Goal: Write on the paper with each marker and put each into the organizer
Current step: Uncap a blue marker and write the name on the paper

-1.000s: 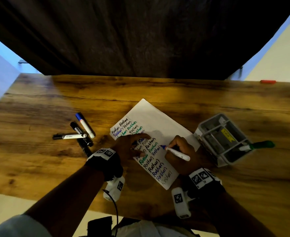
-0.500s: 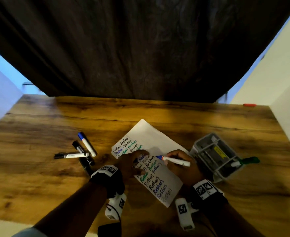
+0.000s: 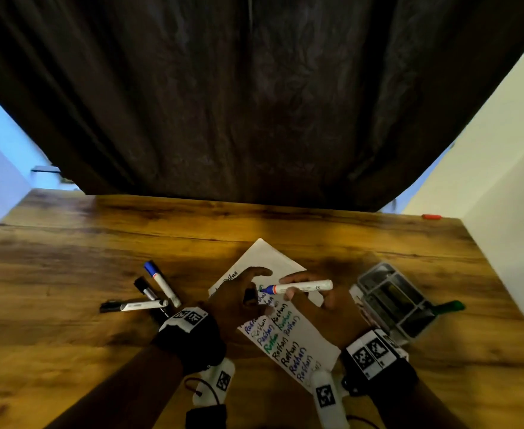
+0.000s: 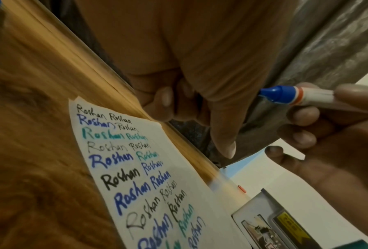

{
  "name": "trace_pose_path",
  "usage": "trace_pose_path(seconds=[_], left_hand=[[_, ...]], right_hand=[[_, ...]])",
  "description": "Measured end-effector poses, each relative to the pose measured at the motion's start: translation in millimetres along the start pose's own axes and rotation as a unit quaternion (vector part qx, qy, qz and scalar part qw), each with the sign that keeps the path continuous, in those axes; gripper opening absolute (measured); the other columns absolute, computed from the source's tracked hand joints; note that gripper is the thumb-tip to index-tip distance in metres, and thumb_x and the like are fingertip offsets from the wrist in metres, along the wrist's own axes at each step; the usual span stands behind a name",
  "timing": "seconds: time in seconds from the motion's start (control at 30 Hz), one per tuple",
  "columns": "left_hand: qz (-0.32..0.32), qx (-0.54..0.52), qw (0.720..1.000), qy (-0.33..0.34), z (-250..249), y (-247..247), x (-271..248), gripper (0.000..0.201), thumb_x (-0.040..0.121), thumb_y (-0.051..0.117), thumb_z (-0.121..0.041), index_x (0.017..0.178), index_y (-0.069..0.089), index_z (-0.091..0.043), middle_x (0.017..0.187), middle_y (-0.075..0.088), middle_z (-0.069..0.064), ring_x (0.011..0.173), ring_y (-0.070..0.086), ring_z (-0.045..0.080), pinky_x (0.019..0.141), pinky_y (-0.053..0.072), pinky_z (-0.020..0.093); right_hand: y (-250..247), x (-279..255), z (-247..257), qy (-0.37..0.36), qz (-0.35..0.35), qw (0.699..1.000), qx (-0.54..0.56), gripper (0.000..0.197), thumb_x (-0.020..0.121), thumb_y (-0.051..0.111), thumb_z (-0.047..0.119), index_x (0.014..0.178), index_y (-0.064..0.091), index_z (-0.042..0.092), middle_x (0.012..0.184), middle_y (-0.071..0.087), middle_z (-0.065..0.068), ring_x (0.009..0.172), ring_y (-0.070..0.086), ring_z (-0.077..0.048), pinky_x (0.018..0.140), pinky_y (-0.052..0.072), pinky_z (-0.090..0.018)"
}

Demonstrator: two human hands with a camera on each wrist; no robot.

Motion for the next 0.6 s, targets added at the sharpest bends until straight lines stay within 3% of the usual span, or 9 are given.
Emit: trace_pose_path(seconds=[0.07, 0.13, 0.2, 0.23, 0.3, 0.47, 0.6], left_hand=[[-0.003, -0.001, 1.000, 0.005, 3, -4, -3, 0.062, 0.081, 0.078, -0.031, 0.130, 0.040, -0.039, 0.078, 0.068, -0.008, 0.071, 0.067, -0.002, 0.068, 0.057, 0.020], [-0.003, 0.012, 1.000, 0.019, 4, -7, -7, 0.061, 0.081, 0.077, -0.031, 0.130, 0.042, -0.037, 0.071, 0.065, -0.010, 0.064, 0.063, -0.005, 0.062, 0.051, 0.014], [-0.004, 0.021, 0.999, 0.035, 3, -9, -8, 0.061, 0.080, 0.078, -0.031, 0.129, 0.043, -0.040, 0.079, 0.068, -0.008, 0.069, 0.064, -0.004, 0.064, 0.052, 0.017], [-0.002, 0.021, 0.999, 0.041, 3, -9, -8, 0.061, 0.080, 0.078, -0.030, 0.128, 0.043, -0.041, 0.087, 0.070, -0.006, 0.075, 0.066, -0.002, 0.069, 0.055, 0.021], [0.008, 0.025, 0.998, 0.054, 2, -10, -9, 0.060, 0.079, 0.078, -0.027, 0.127, 0.044, -0.042, 0.101, 0.072, -0.004, 0.088, 0.068, 0.004, 0.078, 0.058, 0.026], [0.013, 0.035, 0.997, 0.064, -9, -16, -12, 0.049, 0.082, 0.075, -0.026, 0.123, 0.050, -0.035, 0.110, 0.071, -0.004, 0.087, 0.064, 0.002, 0.076, 0.054, 0.019], [0.011, 0.078, 0.995, 0.066, -17, -20, -10, 0.043, 0.085, 0.068, -0.022, 0.123, 0.048, -0.030, 0.105, 0.073, 0.000, 0.084, 0.065, 0.008, 0.064, 0.047, 0.013]], right_hand=[[7, 2, 7, 0.005, 0.003, 1.000, 0.000, 0.014, 0.087, 0.062, 0.047, 0.100, 0.068, 0.045, 0.100, 0.072, 0.013, 0.092, 0.067, -0.008, 0.076, 0.059, -0.038], [16, 3, 14, -0.009, -0.006, 1.000, 0.026, 0.012, 0.089, 0.069, 0.030, 0.098, 0.072, 0.036, 0.099, 0.073, 0.011, 0.092, 0.067, -0.011, 0.078, 0.058, -0.035], [23, 4, 19, -0.026, -0.013, 0.999, 0.025, 0.014, 0.088, 0.070, 0.018, 0.098, 0.074, 0.027, 0.098, 0.073, 0.010, 0.092, 0.067, -0.008, 0.076, 0.055, -0.022], [27, 5, 21, -0.025, -0.010, 0.999, 0.021, 0.014, 0.088, 0.071, 0.016, 0.098, 0.074, 0.025, 0.098, 0.073, 0.010, 0.092, 0.066, -0.004, 0.074, 0.051, -0.013], [35, 5, 24, -0.007, -0.003, 1.000, 0.005, 0.014, 0.088, 0.070, 0.017, 0.099, 0.074, 0.025, 0.098, 0.073, 0.012, 0.092, 0.064, 0.002, 0.073, 0.046, -0.006], [45, 7, 24, 0.022, -0.015, 1.000, 0.013, 0.013, 0.088, 0.069, 0.024, 0.098, 0.075, 0.030, 0.098, 0.075, 0.014, 0.093, 0.067, 0.001, 0.080, 0.053, -0.015], [45, 8, 30, 0.006, -0.047, 0.998, 0.036, 0.012, 0.091, 0.066, 0.019, 0.095, 0.077, 0.021, 0.096, 0.076, 0.007, 0.090, 0.071, -0.005, 0.081, 0.058, -0.031]])
Point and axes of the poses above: each hand's wrist, its own x-axis towards the middle knuckle, its own y-axis out of the palm, z = x × y, the point moved 4 cm from there along x, towards the middle knuckle
